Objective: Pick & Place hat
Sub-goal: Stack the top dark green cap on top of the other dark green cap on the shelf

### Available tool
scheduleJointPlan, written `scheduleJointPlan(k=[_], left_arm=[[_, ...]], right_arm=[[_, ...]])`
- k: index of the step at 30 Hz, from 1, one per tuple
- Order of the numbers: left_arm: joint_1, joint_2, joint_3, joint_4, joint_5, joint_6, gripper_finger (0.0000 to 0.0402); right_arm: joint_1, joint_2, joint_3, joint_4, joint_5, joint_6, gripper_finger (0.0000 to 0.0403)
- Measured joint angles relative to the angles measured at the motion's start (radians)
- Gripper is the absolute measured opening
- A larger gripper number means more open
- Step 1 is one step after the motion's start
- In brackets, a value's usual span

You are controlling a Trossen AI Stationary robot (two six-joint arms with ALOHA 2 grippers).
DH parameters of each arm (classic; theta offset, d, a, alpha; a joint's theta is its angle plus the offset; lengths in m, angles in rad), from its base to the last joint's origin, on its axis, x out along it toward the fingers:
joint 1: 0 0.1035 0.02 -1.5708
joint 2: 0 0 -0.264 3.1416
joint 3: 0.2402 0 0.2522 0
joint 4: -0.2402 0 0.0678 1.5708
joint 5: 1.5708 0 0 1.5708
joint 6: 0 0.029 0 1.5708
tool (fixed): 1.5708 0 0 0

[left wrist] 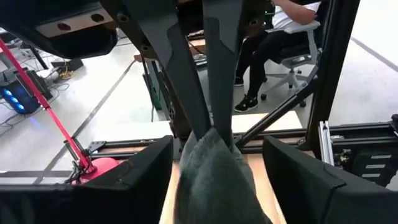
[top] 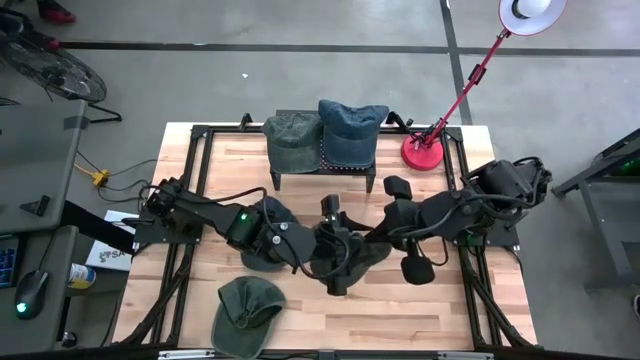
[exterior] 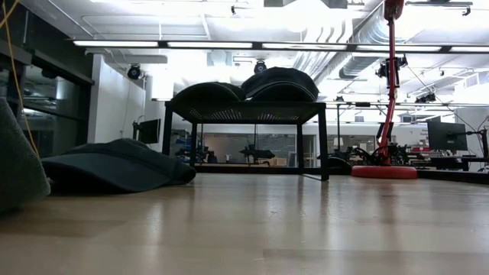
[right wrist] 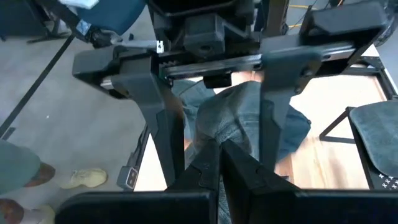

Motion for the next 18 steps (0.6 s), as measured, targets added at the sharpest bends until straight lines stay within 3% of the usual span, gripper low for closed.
scheduleJointPlan(k=[7, 16, 18], left_arm=[[0.0, 0.0, 0.0, -0.014, -0.03, -0.043, 0.0159], [0.0, 0.0, 0.0, -0.017, -0.031, -0.046, 0.0023], [0.0, 0.0, 0.0, -0.016, -0.028, -0.046, 0.0012]], right_arm=[[-0.001, 0.0, 0.0, 0.001, 0.004, 0.0, 0.0], [-0.001, 0.001, 0.0, 0.001, 0.008, 0.0, 0.0], [-0.001, 0.0, 0.0, 0.001, 0.009, 0.0, 0.0]])
